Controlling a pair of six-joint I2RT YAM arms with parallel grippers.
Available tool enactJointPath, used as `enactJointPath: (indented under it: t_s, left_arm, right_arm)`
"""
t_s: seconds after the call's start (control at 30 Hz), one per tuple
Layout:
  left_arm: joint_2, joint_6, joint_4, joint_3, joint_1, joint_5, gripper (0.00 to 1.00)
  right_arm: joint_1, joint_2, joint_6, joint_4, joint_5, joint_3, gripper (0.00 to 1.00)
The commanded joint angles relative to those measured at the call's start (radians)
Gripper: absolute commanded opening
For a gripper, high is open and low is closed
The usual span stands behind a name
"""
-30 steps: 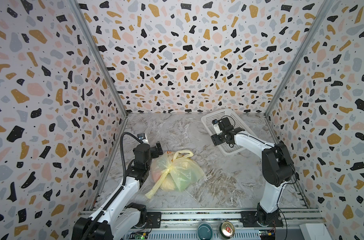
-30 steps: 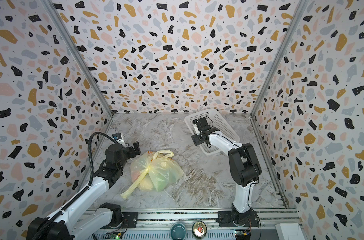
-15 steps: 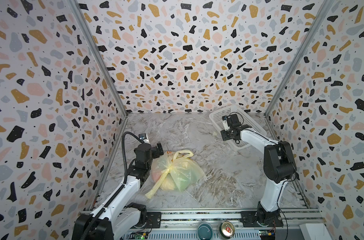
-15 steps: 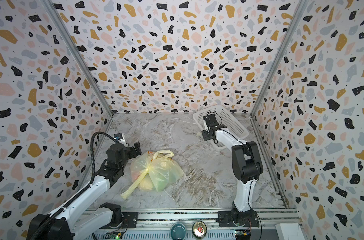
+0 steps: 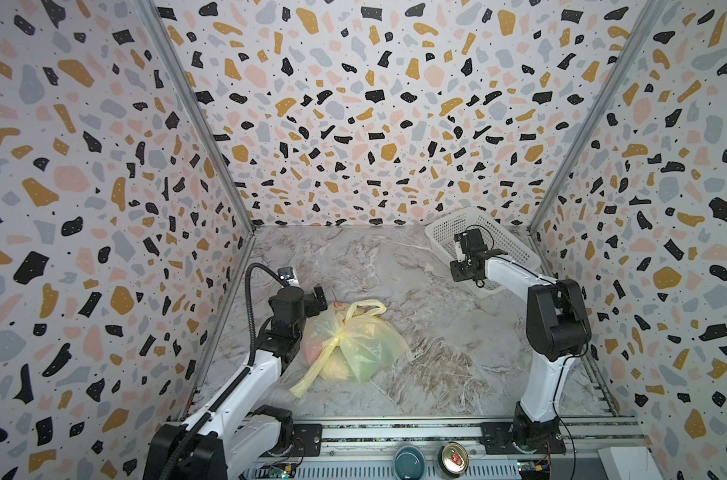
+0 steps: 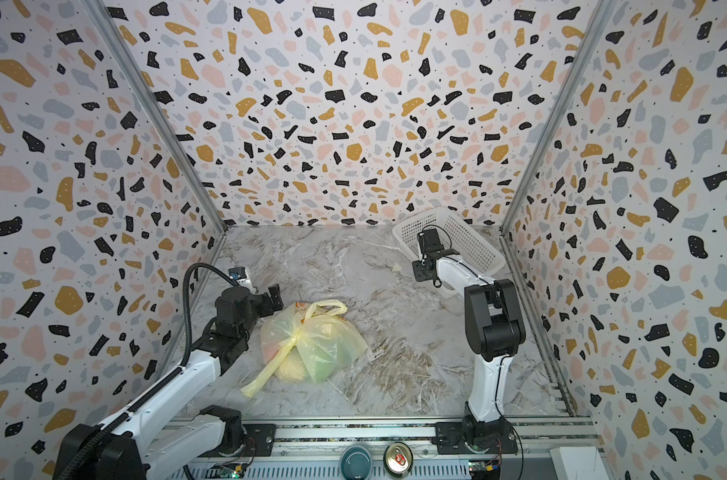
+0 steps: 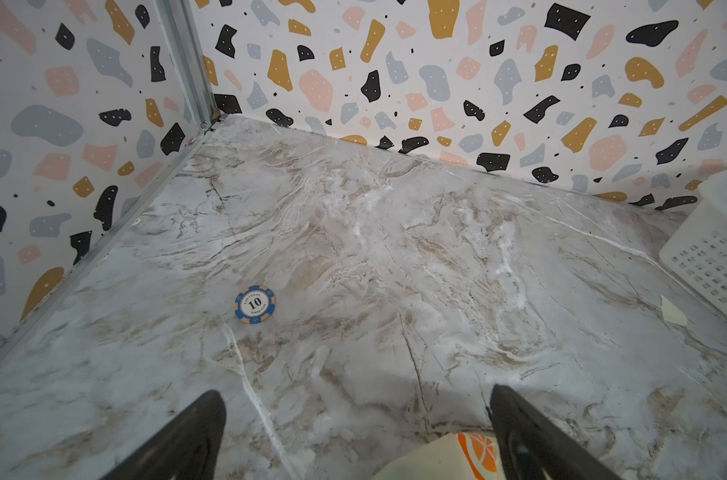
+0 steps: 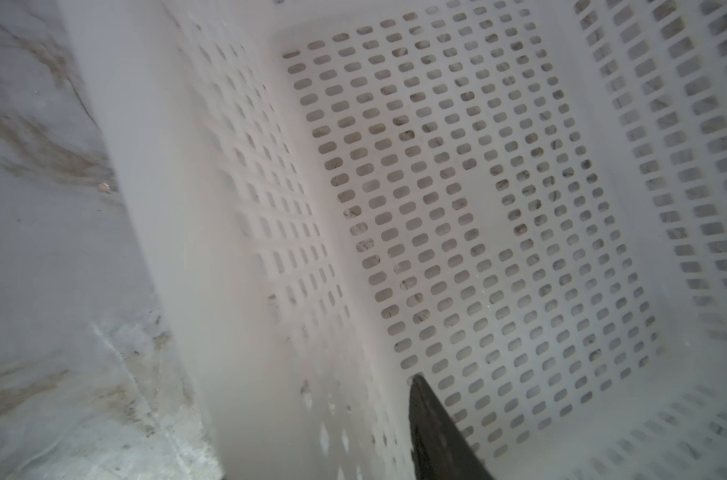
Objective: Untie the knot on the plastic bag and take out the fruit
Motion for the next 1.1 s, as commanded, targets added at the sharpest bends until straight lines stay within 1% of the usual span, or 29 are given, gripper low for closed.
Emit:
enactJointPath:
  t_s: [0.0,0.17,0.2,0.27,0.33,0.37,0.43,0.5,0.6,0.67,0.73,0.77,0.83,0.9,1.07]
  left_arm:
    - [0.001,-0.007,0.04,0.008,-0.008,-0.016,0.99]
    - [-0.002,-0.008,0.03,0.011,-0.014,-0.018,1.0]
    - [-0.005,-0.009,0.02,0.014,-0.017,-0.019,1.0]
    - [-0.012,-0.012,-0.027,0.033,-0.028,-0.036,1.0]
    - [-0.011,-0.023,-0.137,0.087,-0.055,-0.095,1.0]
    - [-0.011,-0.026,-0.183,0.111,-0.072,-0.114,1.0]
    - [-0.017,-0.041,-0.289,0.153,-0.11,-0.158,1.0]
    - [-0.036,-0.067,-0.357,0.167,-0.134,-0.183,1.0]
    - [-0.085,-0.111,-0.42,0.156,-0.136,-0.173,1.0]
    - [-0.112,-0.13,-0.459,0.15,-0.136,-0.171,1.0]
    - [-0.132,-0.143,-0.491,0.144,-0.136,-0.177,1.0]
    - [-0.139,-0.15,-0.498,0.14,-0.136,-0.182,1.0]
    - [-0.155,-0.162,-0.505,0.132,-0.136,-0.19,1.0]
    - [-0.165,-0.175,-0.504,0.125,-0.135,-0.186,1.0]
    - [-0.164,-0.19,-0.5,0.121,-0.128,-0.191,1.0]
  right_arm:
    - [-0.007,-0.029,0.028,-0.031,0.015,0.028,0.41]
    - [-0.01,-0.049,0.032,-0.026,0.002,0.012,0.41]
    - [-0.008,-0.054,0.031,-0.029,-0.006,0.013,0.43]
    - [-0.001,-0.07,0.029,-0.027,-0.016,0.012,0.51]
    - [0.014,-0.093,0.024,-0.034,-0.022,0.02,0.61]
    - [0.022,-0.103,0.023,-0.043,-0.021,0.026,0.65]
    - [0.045,-0.128,0.022,-0.068,-0.03,0.044,0.7]
    - [0.08,-0.159,0.02,-0.089,-0.043,0.055,0.73]
    - [0.167,-0.217,0.003,-0.119,-0.063,0.058,0.78]
    - [0.233,-0.26,-0.013,-0.121,-0.117,0.039,0.79]
    - [0.321,-0.314,-0.032,-0.103,-0.174,-0.003,0.82]
    - [0.359,-0.337,-0.031,-0.095,-0.195,-0.022,0.82]
    - [0.454,-0.384,-0.033,-0.056,-0.274,-0.073,0.82]
    - [0.541,-0.419,-0.026,-0.017,-0.308,-0.122,0.81]
    - [0.72,-0.484,0.014,0.089,-0.282,-0.251,0.76]
